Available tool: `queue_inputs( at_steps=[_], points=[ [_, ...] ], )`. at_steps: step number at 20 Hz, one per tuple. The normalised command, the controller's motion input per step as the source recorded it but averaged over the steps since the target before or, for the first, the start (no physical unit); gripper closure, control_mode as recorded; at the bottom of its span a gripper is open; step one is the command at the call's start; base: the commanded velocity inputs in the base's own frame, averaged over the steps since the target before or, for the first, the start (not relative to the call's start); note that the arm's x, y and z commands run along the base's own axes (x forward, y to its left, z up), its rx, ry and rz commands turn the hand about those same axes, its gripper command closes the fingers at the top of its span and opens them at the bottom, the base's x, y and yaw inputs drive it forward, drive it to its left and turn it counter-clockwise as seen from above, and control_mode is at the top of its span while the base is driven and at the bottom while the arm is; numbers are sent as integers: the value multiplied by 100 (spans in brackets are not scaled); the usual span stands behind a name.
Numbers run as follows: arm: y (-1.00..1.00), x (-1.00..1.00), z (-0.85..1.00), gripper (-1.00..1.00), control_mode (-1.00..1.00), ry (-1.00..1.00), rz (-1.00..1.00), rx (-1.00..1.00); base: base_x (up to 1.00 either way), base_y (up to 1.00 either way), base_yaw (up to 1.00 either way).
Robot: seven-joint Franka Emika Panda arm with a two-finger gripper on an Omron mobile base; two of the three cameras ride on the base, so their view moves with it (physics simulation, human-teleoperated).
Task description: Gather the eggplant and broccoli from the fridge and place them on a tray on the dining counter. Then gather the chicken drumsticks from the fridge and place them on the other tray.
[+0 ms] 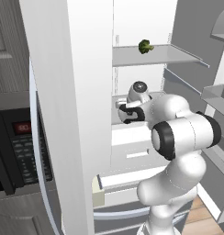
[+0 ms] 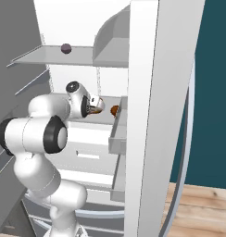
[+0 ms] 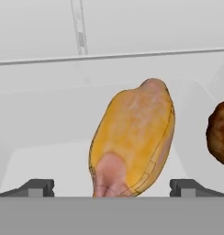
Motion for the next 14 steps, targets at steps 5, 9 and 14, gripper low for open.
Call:
queue_inputs(
  at_steps=[5, 9, 14],
  points=[
    [-7, 13, -12, -100, -100, 0, -1, 0, 0, 0, 0],
    [-8, 27, -6, -100, -100, 0, -2, 0, 0, 0, 0],
    [-6, 28, -11, -100, -100, 0, -3, 0, 0, 0, 0]
  ],
)
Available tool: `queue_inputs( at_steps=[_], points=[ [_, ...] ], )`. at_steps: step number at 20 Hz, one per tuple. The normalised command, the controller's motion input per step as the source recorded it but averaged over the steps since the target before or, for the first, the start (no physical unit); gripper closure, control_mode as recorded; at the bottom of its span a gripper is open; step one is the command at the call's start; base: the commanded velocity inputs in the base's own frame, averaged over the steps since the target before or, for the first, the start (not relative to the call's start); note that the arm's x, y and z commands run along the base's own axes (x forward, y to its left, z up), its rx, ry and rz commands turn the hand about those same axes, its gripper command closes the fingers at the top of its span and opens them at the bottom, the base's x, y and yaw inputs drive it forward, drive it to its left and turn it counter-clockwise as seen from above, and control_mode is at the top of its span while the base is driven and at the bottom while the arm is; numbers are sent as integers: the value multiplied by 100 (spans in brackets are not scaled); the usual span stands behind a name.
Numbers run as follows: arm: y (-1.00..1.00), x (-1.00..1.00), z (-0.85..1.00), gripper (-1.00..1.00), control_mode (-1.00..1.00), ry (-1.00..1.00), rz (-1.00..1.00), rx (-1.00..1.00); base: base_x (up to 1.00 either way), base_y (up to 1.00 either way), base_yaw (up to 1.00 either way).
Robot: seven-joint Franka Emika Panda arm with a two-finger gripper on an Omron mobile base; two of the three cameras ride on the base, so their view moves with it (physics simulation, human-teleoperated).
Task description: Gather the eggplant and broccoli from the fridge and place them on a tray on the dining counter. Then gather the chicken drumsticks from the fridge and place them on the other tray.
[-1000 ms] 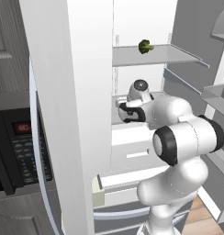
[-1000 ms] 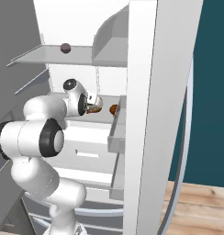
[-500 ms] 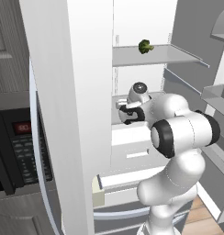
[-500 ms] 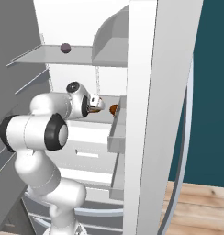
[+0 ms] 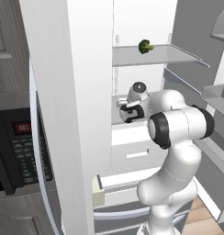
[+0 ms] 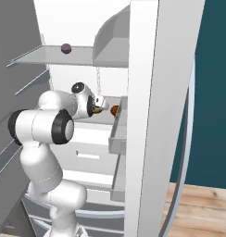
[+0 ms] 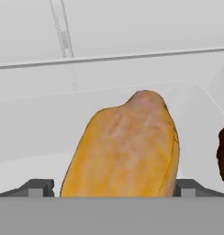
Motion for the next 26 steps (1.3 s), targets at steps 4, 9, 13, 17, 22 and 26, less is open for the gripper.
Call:
queue_inputs(
  at_steps=[4, 9, 13, 17, 22, 26],
  points=[
    [0, 15, -16, -100, -100, 0, -1, 0, 0, 0, 0],
    [0, 3, -30, -100, -100, 0, 0, 1, 0, 0, 0],
    [1, -2, -50, 100, -100, 0, 0, 2, 0, 0, 0],
    [1, -5, -46, 100, -100, 0, 0, 4, 0, 0, 0],
    [5, -18, -30, 100, -100, 0, 0, 3, 0, 0, 0],
    [8, -63, -2, 100, -100, -9, 2, 2, 0, 0, 0]
  ],
)
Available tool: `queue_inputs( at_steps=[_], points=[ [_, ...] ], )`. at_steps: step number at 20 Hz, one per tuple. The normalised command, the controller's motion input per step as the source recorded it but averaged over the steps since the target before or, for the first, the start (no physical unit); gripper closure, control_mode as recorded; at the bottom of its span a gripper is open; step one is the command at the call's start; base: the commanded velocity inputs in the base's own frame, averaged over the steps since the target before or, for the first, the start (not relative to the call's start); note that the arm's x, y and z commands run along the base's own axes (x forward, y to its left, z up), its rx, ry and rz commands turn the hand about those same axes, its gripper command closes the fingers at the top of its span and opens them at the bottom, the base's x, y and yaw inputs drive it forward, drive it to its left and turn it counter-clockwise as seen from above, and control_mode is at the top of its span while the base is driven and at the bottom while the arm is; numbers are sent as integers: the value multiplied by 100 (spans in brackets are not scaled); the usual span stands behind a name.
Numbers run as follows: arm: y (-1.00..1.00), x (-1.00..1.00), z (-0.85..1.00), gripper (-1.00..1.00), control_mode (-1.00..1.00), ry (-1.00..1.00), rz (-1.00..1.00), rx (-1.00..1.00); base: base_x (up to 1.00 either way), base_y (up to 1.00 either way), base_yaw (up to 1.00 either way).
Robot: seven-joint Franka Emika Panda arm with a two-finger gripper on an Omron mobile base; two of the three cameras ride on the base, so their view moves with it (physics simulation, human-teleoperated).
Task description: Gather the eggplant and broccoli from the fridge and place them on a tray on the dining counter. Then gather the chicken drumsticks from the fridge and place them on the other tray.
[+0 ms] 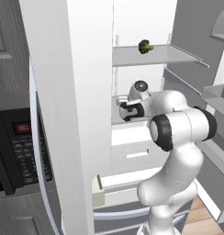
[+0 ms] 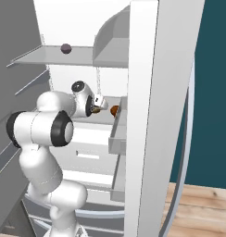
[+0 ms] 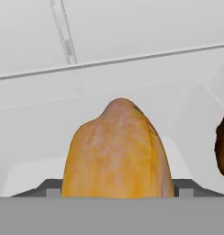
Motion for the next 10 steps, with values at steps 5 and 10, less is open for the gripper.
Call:
queue_inputs(
  at_steps=[5, 10],
  points=[
    [11, -85, 51, 100, -100, -25, 4, 0, 0, 0, 0],
    [6, -60, 100, 100, -100, -9, 6, 2, 0, 0, 0]
  ],
)
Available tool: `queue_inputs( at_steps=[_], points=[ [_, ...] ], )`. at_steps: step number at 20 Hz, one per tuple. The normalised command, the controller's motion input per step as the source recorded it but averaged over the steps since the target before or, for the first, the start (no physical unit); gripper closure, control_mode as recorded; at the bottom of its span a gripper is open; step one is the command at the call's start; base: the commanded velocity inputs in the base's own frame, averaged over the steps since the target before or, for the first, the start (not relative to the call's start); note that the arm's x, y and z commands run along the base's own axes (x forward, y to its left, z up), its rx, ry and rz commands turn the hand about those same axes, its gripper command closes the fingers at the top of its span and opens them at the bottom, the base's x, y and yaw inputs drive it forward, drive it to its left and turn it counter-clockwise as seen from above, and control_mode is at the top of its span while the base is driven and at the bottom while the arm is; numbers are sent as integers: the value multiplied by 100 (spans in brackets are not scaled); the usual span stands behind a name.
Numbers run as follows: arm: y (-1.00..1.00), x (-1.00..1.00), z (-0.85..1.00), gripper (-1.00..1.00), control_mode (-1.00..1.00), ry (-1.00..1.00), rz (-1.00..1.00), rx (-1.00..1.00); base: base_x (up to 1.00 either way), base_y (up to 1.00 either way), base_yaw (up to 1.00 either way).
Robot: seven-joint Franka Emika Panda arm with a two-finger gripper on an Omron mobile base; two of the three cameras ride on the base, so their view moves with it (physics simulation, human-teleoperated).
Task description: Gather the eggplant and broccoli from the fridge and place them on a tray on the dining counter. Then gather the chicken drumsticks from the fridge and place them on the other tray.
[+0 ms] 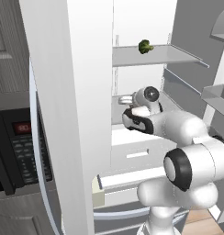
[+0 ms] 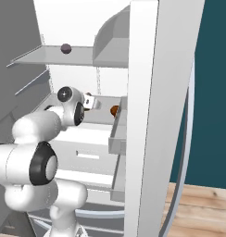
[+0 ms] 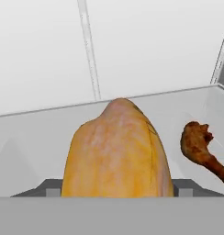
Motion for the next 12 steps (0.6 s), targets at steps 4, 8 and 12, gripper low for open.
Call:
queue_inputs(
  at_steps=[4, 8, 12],
  points=[
    [8, -53, 83, 100, -100, 6, 3, 7, 0, 0, 0],
    [2, -67, 43, 100, -100, 12, 1, 4, 0, 0, 0],
    [0, -81, 18, 100, -100, 10, 0, 0, 0, 0, 0]
  ],
)
